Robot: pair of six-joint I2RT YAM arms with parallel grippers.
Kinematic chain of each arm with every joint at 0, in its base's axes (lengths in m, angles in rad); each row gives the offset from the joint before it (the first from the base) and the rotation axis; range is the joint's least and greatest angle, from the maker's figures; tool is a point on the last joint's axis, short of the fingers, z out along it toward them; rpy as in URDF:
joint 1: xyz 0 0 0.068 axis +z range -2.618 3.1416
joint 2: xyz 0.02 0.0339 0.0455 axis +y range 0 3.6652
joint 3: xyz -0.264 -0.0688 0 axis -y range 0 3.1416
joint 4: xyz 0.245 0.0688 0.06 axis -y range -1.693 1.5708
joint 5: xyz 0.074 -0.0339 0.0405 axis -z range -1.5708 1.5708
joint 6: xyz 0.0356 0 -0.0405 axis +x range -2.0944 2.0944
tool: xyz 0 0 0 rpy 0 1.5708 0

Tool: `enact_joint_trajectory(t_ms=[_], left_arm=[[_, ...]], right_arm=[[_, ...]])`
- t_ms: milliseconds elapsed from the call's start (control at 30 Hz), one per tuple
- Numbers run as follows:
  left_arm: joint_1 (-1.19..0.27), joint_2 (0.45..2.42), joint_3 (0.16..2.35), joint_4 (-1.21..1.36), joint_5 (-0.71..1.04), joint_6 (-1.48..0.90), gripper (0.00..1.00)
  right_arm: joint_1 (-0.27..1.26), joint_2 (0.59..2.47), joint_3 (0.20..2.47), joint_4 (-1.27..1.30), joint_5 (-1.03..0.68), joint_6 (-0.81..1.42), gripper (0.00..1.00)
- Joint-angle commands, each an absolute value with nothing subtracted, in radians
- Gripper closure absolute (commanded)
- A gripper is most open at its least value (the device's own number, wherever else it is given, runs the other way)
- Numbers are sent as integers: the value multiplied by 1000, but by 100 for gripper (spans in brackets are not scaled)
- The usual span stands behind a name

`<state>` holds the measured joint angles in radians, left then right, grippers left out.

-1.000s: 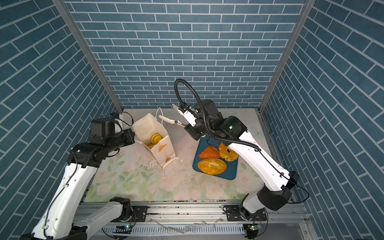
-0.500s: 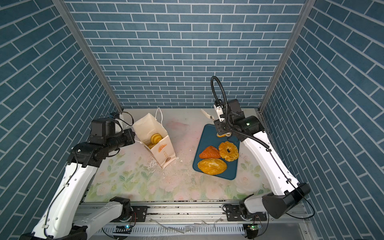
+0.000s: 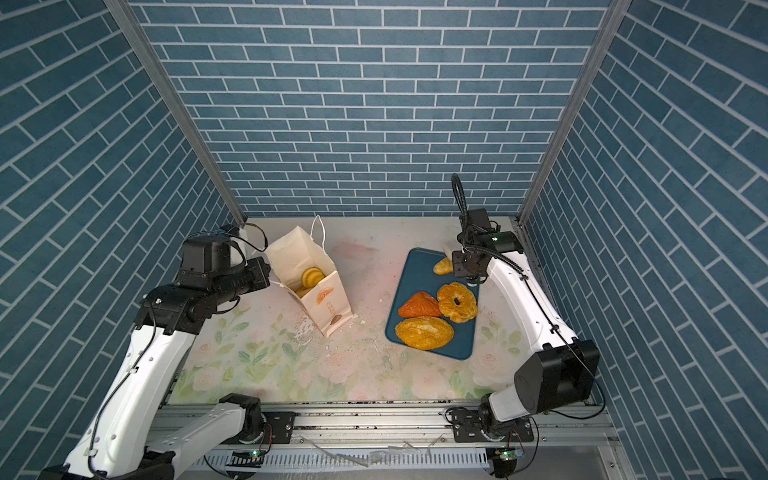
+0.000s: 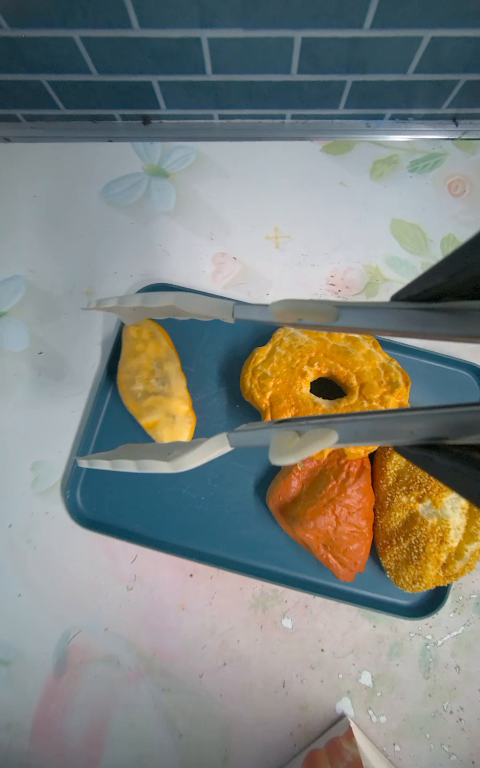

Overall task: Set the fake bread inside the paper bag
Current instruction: 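Withdraw the empty tongs with the right gripper back over the tray, then lower the tongs onto the elongated yellow bun and squeeze them closed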

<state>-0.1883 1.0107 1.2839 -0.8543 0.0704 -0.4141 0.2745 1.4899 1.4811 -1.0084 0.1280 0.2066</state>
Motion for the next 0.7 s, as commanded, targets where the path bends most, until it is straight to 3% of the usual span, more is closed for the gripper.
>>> enact_joint_trajectory(t_ms=[0,667], left_arm=[[-191,1011,1276,-844,63,-410,90],[-192,1016,1290,-848,51,-403,90]], right_arm=[[242,1496,1452,-967,103,282,52],[145,1589,1324,-718,-37,443,51]])
